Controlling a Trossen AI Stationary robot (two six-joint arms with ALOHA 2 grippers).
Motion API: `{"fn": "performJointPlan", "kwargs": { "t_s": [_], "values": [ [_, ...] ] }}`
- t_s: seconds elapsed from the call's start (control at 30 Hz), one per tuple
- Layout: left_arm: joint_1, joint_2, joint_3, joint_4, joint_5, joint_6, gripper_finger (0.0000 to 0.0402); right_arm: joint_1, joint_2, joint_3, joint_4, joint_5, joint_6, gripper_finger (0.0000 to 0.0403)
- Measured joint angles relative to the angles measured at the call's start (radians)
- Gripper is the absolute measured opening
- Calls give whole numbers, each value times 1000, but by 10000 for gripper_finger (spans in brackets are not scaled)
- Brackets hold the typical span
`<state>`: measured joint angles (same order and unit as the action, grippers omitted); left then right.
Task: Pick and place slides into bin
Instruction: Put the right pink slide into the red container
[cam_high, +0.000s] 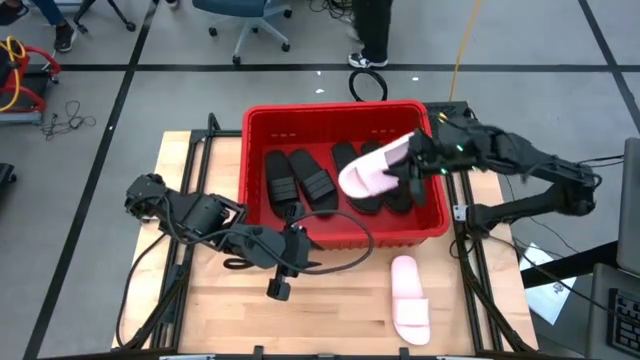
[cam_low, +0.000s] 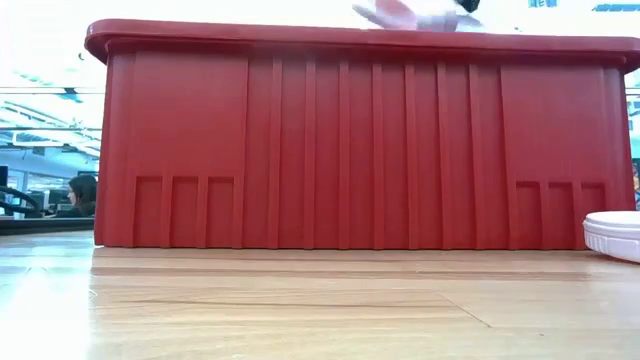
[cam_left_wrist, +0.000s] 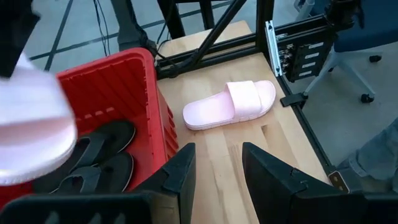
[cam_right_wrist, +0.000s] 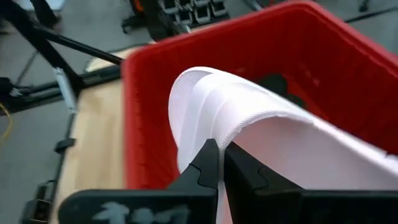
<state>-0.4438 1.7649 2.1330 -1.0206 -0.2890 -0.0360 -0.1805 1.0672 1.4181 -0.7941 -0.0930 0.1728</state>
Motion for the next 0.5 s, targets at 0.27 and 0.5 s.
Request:
{"fn": "performJointPlan", "kwargs": {
  "t_s": [0.27,0.5],
  "values": [
    [28,0,0,0,0,0,129,-212,136,0,-12,-209,-143,0],
    [54,0,0,0,0,0,129,-302,269,0,-201,-326,-380,0]
  ]
}}
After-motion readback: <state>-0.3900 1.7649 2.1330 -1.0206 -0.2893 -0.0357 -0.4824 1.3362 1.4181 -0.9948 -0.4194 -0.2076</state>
